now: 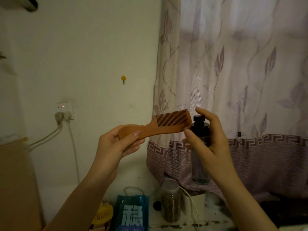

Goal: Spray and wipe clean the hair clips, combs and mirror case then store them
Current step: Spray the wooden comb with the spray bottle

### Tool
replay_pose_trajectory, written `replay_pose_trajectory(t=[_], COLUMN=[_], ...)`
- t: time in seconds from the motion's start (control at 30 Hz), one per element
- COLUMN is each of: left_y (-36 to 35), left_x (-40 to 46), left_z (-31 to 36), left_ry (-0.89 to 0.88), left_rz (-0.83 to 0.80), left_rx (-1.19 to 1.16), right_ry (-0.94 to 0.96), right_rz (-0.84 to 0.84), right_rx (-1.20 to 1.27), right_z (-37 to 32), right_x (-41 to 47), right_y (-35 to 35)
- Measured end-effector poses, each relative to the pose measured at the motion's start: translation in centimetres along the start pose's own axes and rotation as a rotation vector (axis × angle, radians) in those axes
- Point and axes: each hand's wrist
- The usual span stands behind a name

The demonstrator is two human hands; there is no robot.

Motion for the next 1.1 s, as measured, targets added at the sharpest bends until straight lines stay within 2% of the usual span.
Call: replay_pose_trajectory(t=[0.17, 0.43, 0.8, 1.1], left_y=[-0.3, -0.5, -0.7, -0.6], left_x=[0.3, 0.8, 1.1, 1.3], left_z=[0.1, 0.0, -0.1, -0.2], left_ry=[-0.007, -0.013, -0.012, -0.013], left_rz=[-0.009, -0.017, -0.025, -0.015], left_rx=[0.012, 0.009, 0.015, 0.016], right_ry=[0.053, 0.009, 0.101, 0.076], right_rz=[-0.013, -0.034, 0.042, 0.048], right_rx=[-0.081, 0.020, -0.178, -0.234], right_z=[-0.8, -0.4, -0.5, 0.5], right_x=[0.5, 0.9, 1.4, 1.0], right_y=[-0.2, -0.2, -0.5, -0.7])
Point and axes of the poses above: each hand's wrist, its own x-axis towards the middle knuckle, its own y-axis out of the back of the hand, z = x × y, and after that the axes turned 15 degrees about -x, right-handed
